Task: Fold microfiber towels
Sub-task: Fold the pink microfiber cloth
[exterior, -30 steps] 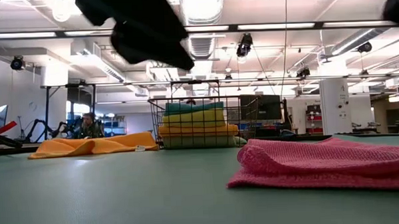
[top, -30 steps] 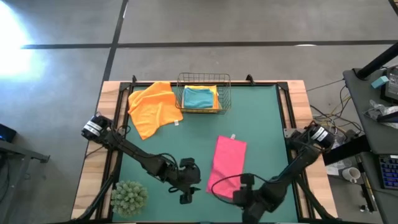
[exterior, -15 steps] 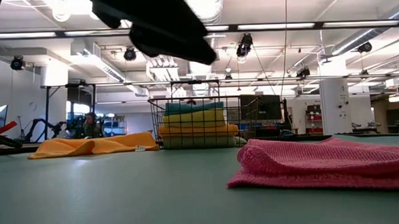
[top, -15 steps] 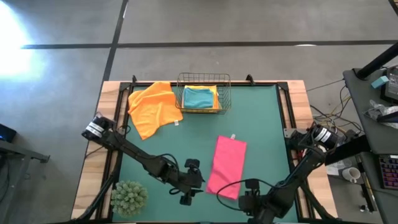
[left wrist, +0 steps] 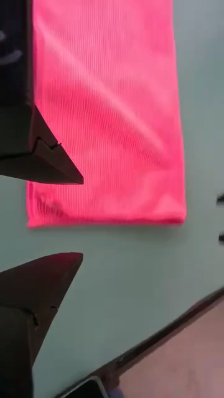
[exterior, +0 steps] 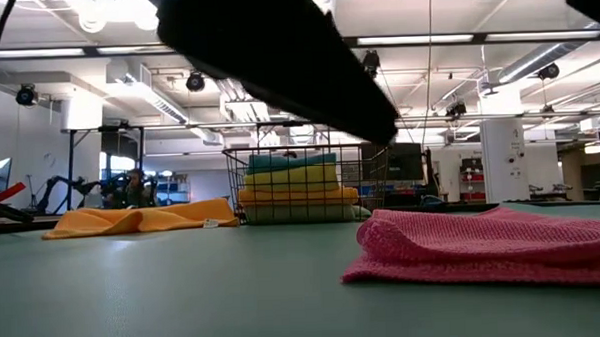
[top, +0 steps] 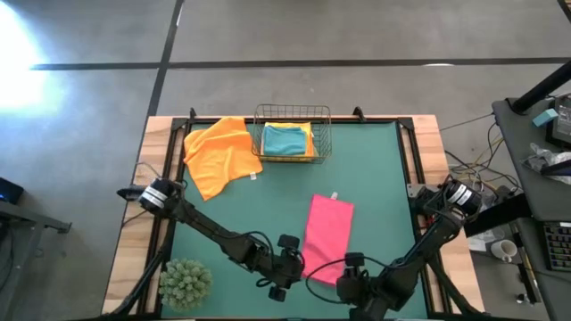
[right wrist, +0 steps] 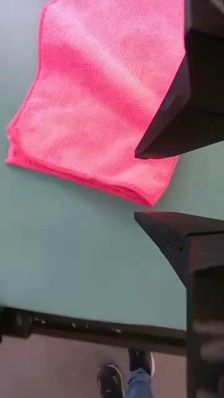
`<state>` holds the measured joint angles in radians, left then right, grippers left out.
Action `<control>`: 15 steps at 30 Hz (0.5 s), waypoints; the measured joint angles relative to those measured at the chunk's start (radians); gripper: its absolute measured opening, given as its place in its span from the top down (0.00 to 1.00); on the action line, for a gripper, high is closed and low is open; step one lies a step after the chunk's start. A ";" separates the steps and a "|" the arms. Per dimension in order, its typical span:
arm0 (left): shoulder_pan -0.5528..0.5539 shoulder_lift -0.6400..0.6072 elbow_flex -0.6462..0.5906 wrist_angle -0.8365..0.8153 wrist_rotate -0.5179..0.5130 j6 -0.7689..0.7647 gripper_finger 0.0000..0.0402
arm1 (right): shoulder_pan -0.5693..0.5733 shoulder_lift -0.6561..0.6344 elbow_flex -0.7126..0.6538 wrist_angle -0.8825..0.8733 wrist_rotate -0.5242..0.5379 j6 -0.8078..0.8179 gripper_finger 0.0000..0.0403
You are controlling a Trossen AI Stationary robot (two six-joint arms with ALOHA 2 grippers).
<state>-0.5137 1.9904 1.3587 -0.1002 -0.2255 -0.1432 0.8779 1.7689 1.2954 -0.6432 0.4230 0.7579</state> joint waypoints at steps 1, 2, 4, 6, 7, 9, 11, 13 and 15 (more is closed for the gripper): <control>0.000 0.008 0.001 0.005 0.012 0.000 0.57 | -0.005 0.003 -0.002 0.004 0.000 -0.001 0.65; -0.002 0.018 0.001 0.005 0.014 0.000 0.57 | -0.011 0.007 -0.002 0.008 0.001 -0.005 0.65; -0.003 0.034 0.001 0.007 0.016 0.000 0.57 | -0.016 0.014 -0.002 0.011 0.000 -0.013 0.65; -0.003 0.046 0.002 0.007 0.018 0.000 0.57 | -0.021 0.027 -0.002 0.029 -0.005 -0.013 0.65; -0.003 0.050 0.003 0.009 0.018 0.000 0.57 | -0.021 0.033 -0.001 0.041 -0.006 -0.014 0.65; -0.003 0.056 0.006 0.016 0.019 0.001 0.57 | -0.021 0.044 -0.002 0.039 -0.010 -0.013 0.65; -0.003 0.062 0.006 0.015 0.019 0.001 0.57 | -0.023 0.051 -0.002 0.046 -0.010 -0.013 0.65; -0.003 0.071 0.006 0.015 0.019 0.002 0.57 | -0.028 0.059 -0.002 0.050 -0.010 -0.012 0.65; -0.003 0.080 0.006 0.016 0.019 0.003 0.57 | -0.028 0.066 -0.002 0.051 -0.010 -0.012 0.65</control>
<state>-0.5171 2.0708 1.3643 -0.0847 -0.2069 -0.1406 0.8495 1.8354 1.2938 -0.5921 0.4131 0.7460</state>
